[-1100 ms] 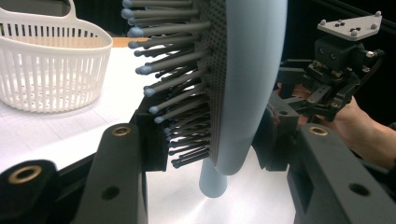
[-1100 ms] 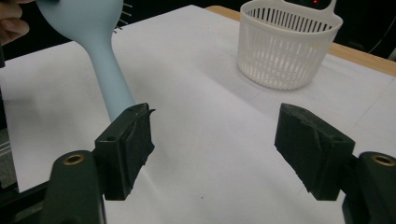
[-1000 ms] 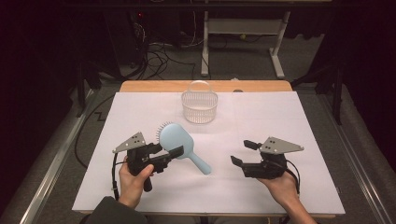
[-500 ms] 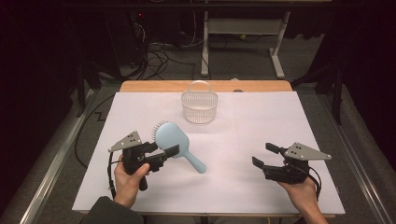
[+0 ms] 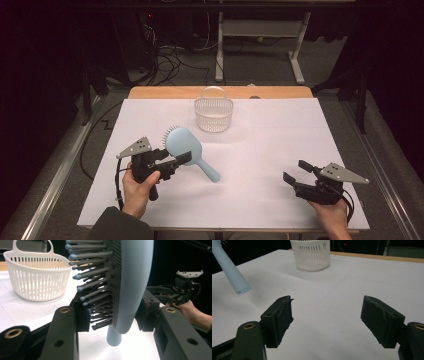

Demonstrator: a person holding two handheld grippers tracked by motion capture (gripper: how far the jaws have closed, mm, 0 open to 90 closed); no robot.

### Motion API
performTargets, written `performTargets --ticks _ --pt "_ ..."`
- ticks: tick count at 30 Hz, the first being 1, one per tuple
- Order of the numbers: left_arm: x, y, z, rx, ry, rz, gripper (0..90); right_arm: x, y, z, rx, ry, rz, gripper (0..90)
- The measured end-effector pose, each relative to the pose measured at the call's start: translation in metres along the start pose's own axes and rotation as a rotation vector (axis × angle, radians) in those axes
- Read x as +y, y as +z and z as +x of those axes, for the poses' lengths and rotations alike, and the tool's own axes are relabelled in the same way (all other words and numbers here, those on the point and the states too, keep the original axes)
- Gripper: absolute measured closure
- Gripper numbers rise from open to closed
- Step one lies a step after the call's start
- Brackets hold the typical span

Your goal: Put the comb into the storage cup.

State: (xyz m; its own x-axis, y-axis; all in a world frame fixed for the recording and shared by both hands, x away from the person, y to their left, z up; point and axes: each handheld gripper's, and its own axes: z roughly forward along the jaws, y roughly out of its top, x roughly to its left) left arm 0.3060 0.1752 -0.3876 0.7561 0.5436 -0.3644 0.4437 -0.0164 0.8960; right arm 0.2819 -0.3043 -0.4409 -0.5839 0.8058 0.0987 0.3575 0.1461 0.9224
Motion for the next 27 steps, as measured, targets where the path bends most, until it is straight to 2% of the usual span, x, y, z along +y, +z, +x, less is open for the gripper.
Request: performTargets --ticks 3,8,12,18,21,27 --pt "0.001 0.0 0.002 -0.001 -0.004 -0.001 54.4 -0.005 -0.001 -0.003 -0.02 0.008 0.004 25.8" --pt "0.004 0.0 0.003 0.002 0.001 0.0 54.4 -0.014 -0.005 -0.004 -0.012 0.039 -0.024 25.4" --pt "0.008 0.002 0.006 -0.012 -0.005 0.001 54.3 -0.016 -0.007 -0.005 -0.011 0.048 -0.035 25.3" --pt "0.012 0.006 0.011 -0.008 -0.01 0.004 54.3 -0.016 -0.005 -0.006 -0.018 0.048 -0.04 25.3" --pt "0.015 0.007 0.013 -0.006 -0.013 -0.001 54.3 -0.016 -0.003 -0.005 -0.021 0.029 -0.034 25.4" --pt "0.028 0.009 0.018 0.013 0.0 -0.005 54.3 -0.016 -0.001 -0.002 -0.012 0.016 -0.032 25.6"
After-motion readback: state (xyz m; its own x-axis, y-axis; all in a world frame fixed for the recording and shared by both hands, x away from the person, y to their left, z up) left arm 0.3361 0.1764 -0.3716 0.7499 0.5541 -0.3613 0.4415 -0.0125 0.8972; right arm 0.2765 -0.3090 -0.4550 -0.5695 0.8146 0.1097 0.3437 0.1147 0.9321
